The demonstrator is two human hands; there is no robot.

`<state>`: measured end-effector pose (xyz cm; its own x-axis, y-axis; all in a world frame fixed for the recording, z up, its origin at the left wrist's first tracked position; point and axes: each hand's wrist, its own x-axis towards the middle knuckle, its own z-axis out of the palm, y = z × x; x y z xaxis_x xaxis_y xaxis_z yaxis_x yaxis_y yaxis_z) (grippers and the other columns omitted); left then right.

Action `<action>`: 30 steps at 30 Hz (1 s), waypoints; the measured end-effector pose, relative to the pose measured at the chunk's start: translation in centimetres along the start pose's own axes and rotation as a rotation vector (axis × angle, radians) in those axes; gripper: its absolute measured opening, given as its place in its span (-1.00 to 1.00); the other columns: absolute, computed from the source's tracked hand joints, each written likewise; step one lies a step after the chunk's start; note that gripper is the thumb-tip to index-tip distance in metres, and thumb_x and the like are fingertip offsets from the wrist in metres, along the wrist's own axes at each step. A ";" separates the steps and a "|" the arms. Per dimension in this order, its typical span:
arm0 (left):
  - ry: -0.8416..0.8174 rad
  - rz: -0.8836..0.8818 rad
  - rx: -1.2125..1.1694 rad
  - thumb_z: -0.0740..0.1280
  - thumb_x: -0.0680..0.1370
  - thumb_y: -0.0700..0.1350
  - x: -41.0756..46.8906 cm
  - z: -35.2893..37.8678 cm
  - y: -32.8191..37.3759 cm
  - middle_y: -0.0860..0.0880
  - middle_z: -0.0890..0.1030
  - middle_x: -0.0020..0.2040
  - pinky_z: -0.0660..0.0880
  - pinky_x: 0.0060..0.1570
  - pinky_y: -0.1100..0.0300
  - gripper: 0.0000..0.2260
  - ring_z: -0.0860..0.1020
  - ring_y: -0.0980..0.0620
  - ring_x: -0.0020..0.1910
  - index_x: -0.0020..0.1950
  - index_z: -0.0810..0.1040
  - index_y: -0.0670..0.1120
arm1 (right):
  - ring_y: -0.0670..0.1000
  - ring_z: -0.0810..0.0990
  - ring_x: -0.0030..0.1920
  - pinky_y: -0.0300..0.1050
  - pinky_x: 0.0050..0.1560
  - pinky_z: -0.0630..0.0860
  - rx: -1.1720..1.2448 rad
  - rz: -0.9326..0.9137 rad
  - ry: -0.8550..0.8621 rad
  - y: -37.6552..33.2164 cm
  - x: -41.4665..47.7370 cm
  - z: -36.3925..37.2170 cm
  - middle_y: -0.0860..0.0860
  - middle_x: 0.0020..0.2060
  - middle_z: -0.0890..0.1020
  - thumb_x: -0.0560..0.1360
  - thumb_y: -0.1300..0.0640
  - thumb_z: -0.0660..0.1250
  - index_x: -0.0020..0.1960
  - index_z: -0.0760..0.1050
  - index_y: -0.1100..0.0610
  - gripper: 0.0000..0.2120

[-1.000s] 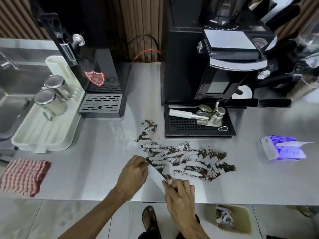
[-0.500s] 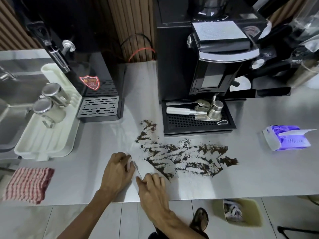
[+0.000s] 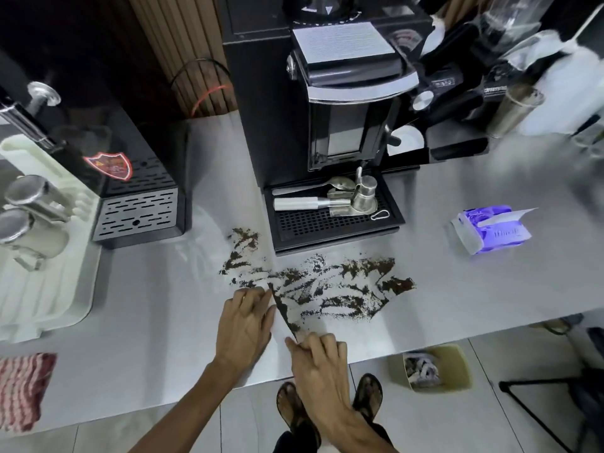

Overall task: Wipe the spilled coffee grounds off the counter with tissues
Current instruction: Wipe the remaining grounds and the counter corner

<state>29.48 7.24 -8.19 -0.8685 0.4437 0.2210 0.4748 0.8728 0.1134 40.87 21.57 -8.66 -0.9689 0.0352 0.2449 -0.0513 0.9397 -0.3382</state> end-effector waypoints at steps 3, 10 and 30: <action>-0.015 0.027 -0.019 0.18 0.59 0.02 0.7 0.6 1.5 0.00 0.55 0.11 0.42 -0.06 0.09 -0.68 0.47 -0.06 0.06 0.21 0.60 -0.07 | 0.02 0.38 -0.15 -0.09 -0.19 0.25 -0.008 0.058 0.036 1.6 -0.3 -0.9 -0.10 -0.18 0.49 0.42 0.13 0.45 0.06 0.62 -0.03 -0.78; 0.013 0.116 -0.041 0.25 0.56 0.03 2.3 1.3 4.9 0.03 0.56 0.07 0.37 -0.08 0.13 -0.70 0.44 -0.03 0.03 0.19 0.62 -0.05 | -0.01 0.37 -0.16 -0.12 -0.21 0.24 0.024 0.210 0.095 5.5 -0.7 -2.7 -0.12 -0.13 0.53 0.43 0.10 0.49 -0.05 0.65 -0.07 -0.88; 0.001 0.147 -0.184 0.31 0.55 0.02 4.6 2.5 11.2 0.06 0.56 0.07 0.44 -0.06 0.13 -0.72 0.45 0.00 0.07 0.20 0.62 -0.05 | 0.00 0.44 -0.12 -0.25 -0.11 0.41 0.119 0.518 0.079 11.2 2.5 -5.2 -0.02 -0.13 0.64 0.48 -0.03 0.41 -0.04 0.66 0.04 -0.84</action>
<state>30.44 19.55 -8.37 -0.7877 0.5633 0.2494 0.6146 0.7467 0.2545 39.13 33.94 -7.15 -0.8534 0.5142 0.0848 0.3974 0.7474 -0.5324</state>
